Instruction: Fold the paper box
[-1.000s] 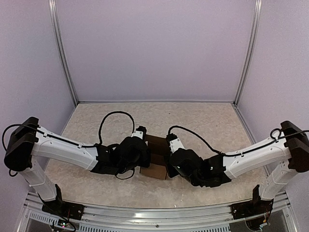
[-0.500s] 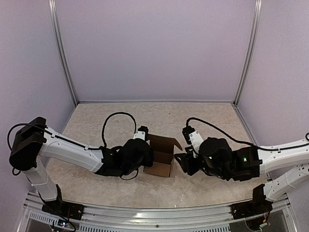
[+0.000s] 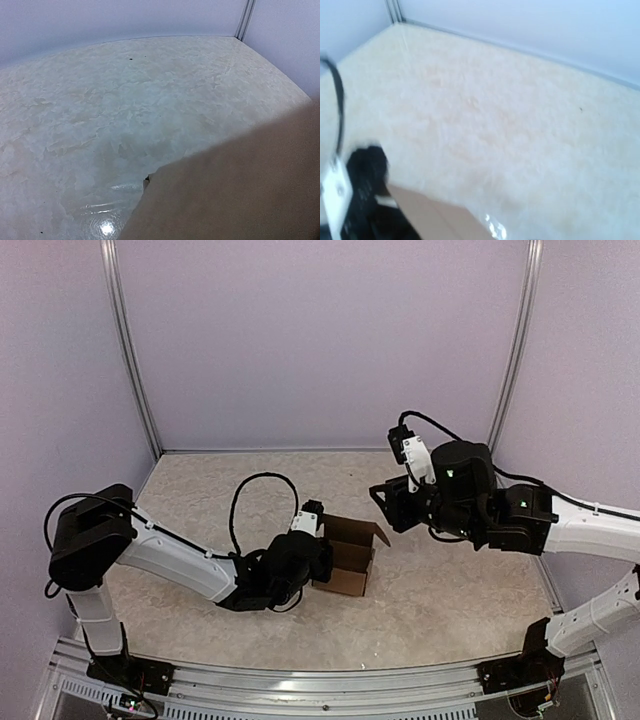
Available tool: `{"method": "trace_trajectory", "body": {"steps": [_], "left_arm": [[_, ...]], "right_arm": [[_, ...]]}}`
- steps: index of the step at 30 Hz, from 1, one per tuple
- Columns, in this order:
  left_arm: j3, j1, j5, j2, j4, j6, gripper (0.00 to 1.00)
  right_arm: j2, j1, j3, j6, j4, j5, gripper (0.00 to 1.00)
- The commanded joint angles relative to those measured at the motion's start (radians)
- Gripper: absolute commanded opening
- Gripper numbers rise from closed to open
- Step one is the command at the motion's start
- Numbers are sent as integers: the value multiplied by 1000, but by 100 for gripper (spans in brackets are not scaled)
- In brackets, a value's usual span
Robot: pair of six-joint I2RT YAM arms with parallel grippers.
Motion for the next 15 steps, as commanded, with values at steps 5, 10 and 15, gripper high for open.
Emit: {"method": "trace_trajectory", "body": {"steps": [5,10,15], "left_arm": [[16,15,-43,140,167,90,0],[-12,13,-34,168,263,113,0],[2,13,0,200,267,100,0]], "right_arm": [[184,-100,155,-38,-21,-78,16],[271,-123,160,-25,36,-77,2],[369,-124,179,-13,63,-78,0]]}}
